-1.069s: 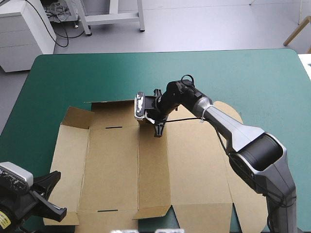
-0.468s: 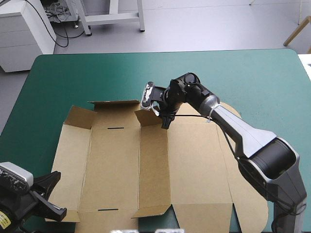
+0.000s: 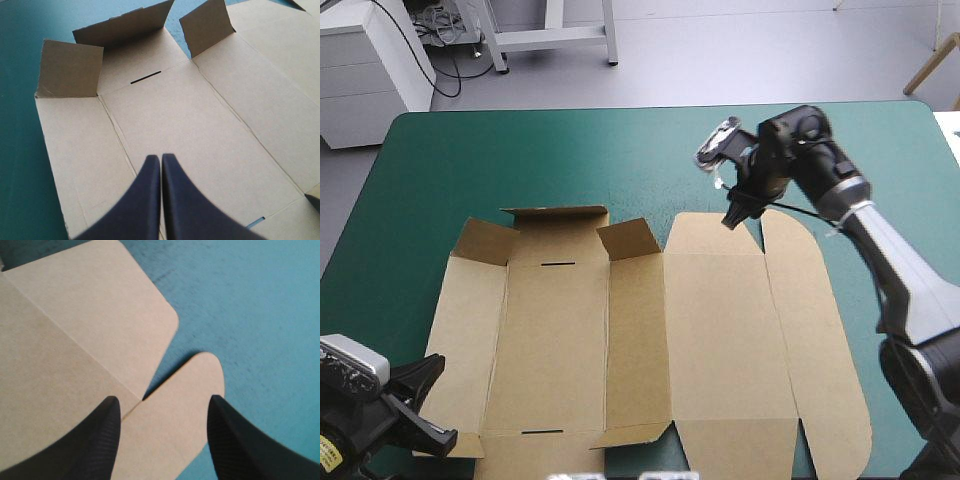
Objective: Fold the box
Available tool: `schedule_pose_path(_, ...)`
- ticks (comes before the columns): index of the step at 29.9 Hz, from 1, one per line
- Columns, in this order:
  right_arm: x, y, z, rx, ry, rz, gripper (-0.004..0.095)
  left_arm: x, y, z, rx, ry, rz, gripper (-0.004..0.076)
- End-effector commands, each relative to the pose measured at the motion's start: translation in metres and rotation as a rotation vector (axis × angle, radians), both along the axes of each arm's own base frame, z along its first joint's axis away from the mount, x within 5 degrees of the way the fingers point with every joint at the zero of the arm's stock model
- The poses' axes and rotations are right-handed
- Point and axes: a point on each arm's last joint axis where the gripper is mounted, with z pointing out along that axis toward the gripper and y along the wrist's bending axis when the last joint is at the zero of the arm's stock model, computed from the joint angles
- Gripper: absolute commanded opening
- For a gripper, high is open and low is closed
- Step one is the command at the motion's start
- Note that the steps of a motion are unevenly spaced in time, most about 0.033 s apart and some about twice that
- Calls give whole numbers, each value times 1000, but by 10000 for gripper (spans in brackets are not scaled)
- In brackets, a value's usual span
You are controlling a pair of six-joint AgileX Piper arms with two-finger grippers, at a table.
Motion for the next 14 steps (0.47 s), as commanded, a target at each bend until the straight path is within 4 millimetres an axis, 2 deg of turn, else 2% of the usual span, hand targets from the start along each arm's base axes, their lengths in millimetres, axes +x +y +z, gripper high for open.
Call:
schedule_pose_path(1,-23,-50,50,120,-115,-134,451,1,-2,10,-30,-40,-8,-10)
schedule_pose_path(5,-53,-99,67,129,-163,-285,414,0,-1,9,-21,-17,-9,-10)
schedule_pose_path(9,-89,-141,64,140,-176,-455,332,0,-1,9,-21,-17,-9,-10)
schedule_pose_path(12,-120,-161,56,182,-211,-605,221,0,-1,8,-29,-9,-3,-10)
schedule_pose_path(14,-144,-166,46,202,-227,-665,121,-1,-1,7,-24,6,-2,-10)
